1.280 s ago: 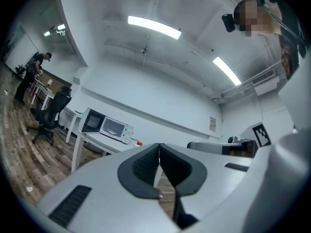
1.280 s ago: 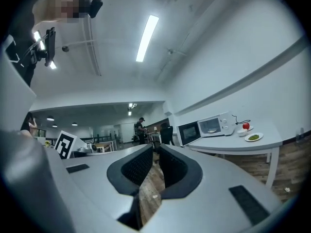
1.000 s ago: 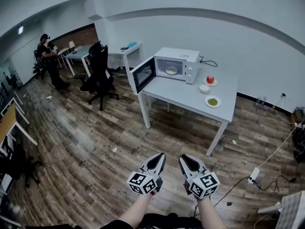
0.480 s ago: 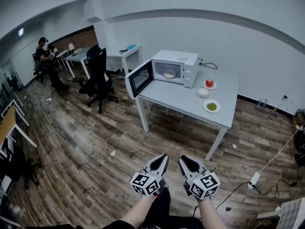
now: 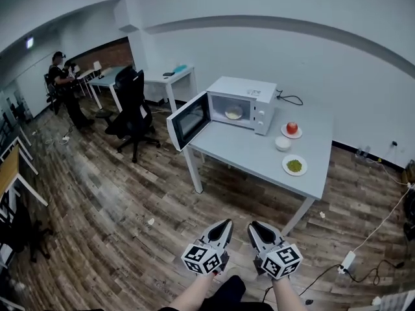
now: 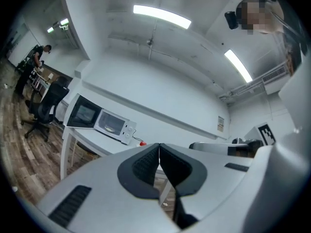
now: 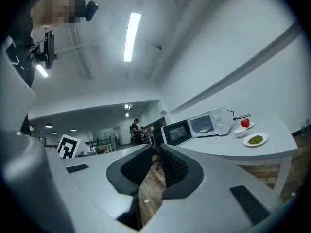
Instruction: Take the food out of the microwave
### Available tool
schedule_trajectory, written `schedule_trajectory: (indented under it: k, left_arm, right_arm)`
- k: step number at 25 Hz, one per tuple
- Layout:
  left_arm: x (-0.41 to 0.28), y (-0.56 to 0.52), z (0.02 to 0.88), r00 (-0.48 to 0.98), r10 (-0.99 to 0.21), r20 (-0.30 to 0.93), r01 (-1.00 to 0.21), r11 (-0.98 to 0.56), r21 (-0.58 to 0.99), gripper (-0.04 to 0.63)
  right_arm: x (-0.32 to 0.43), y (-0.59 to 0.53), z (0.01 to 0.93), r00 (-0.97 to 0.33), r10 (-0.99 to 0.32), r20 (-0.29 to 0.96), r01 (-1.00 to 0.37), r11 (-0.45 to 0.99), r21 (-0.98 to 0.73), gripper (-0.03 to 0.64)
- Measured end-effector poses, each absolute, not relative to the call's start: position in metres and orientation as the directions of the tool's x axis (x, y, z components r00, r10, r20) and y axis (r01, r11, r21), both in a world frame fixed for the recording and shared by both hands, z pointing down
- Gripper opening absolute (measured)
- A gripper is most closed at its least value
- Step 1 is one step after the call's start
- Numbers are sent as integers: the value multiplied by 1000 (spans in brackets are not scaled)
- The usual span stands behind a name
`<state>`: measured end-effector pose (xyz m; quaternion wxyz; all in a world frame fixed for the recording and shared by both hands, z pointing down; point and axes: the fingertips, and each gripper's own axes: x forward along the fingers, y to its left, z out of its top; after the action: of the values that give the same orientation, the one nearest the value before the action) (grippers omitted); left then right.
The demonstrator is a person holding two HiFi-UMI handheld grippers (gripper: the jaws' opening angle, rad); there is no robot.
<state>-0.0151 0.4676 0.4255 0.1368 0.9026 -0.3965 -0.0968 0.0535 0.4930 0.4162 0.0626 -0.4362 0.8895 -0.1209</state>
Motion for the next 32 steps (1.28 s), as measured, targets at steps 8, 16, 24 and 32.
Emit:
schedule_trajectory:
  k: [8, 16, 24, 32]
  left_arm:
    - [0, 395, 433, 687, -726, -47, -672, -658, 338, 11]
    - [4, 310, 427, 679, -730, -77, -668, -657, 350, 11]
    - [-9, 266, 435, 665, -744, -66, -678, -638, 365, 11]
    - [-29, 236, 453, 613, -789, -42, -713, -576, 399, 11]
  right_arm:
    - [60, 418, 423, -607, -795, 23, -768, 578, -276, 61]
    - [70, 331, 410, -605, -796, 20, -774, 582, -251, 61]
    - [49, 286, 423, -627, -778, 29, -752, 596, -283, 61]
    - [37, 247, 435, -658, -751, 53, -727, 615, -307, 63]
